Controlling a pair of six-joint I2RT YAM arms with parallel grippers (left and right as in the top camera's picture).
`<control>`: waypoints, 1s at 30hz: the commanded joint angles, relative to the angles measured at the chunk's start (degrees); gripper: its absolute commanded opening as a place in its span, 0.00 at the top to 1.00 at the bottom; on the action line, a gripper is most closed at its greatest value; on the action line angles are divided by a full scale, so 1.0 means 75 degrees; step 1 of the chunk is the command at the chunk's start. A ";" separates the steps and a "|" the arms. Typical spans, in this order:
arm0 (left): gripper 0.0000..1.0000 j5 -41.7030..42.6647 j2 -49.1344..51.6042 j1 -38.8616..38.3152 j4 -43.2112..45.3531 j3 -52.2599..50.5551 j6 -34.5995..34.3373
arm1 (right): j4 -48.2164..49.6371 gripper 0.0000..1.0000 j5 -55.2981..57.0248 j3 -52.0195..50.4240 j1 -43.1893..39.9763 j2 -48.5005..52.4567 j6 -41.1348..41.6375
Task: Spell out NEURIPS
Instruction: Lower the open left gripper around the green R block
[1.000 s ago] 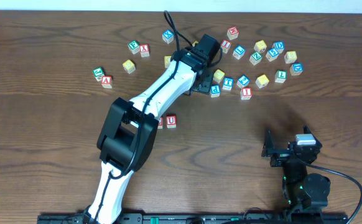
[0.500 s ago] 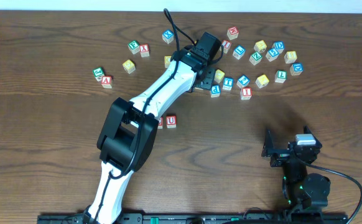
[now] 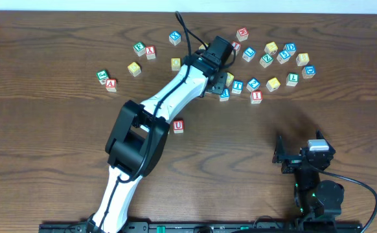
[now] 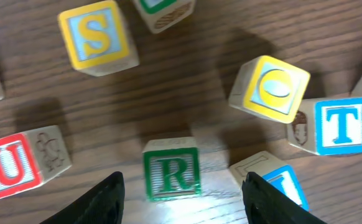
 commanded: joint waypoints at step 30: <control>0.46 -0.0560 0.0396 0.0125 0.0076 0.0154 0.0099 | -0.0035 0.01 -0.0017 -0.0009 -0.0047 -0.0023 0.0128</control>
